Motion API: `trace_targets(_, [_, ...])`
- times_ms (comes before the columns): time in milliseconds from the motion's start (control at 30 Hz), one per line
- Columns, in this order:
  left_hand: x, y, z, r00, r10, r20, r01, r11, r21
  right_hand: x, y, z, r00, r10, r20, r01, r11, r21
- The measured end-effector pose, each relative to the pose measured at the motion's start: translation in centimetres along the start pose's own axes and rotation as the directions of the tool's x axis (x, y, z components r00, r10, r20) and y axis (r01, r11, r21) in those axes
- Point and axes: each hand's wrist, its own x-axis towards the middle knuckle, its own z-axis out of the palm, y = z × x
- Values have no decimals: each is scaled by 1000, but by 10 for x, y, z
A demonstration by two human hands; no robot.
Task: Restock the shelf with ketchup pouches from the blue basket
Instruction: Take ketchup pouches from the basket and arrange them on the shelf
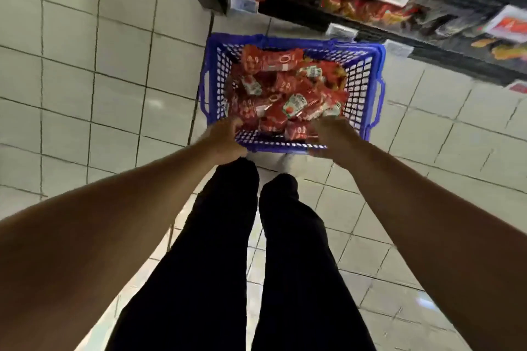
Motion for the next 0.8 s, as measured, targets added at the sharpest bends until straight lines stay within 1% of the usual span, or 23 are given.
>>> trace_targets(67, [44,-9,19,999,35,22,-35,999,8,51,-4,14,1000,15,-14,-15,1000,2])
trace_targets(100, [69,-14,28,998,70,8,-70,997,28,74,-4,21,1000,11,-17,-10,1000,20])
trace_targets(167, [114,-22,45,986,156,-59,-148,981,126,116,-5,36,999,6,-48,-2,996,87])
trace_targets(200, [131,-24,51,980,180,-87,-160,967,197,131,-4,43,998,6,-69,2,993,115])
trace_targets(267, [168,-32,65,974,183,-136,-134,942,308,166,1,59,996,23,-92,-11,993,121])
trace_targets(333, [197,-39,79,964,199,-178,-116,912,393,192,5,76,994,40,-106,-32,997,76])
trace_targets(367, [207,-41,85,962,199,-185,-104,900,423,199,8,84,994,54,-99,-49,997,56])
trace_targets(467, [233,-42,101,965,186,-183,-72,864,499,224,12,103,988,86,-125,-71,990,122])
trace_targets(533, [243,-41,112,963,175,-204,-23,811,584,235,10,106,985,99,-141,-76,985,157])
trace_targets(600, [250,-41,119,960,170,-222,15,762,648,241,7,108,983,131,-127,-103,972,212])
trace_targets(700, [262,-41,114,945,249,-211,-18,684,729,247,3,107,990,116,-82,-88,952,292])
trace_targets(800, [269,-42,99,948,276,-161,-84,701,708,244,0,102,992,123,-26,-106,930,352])
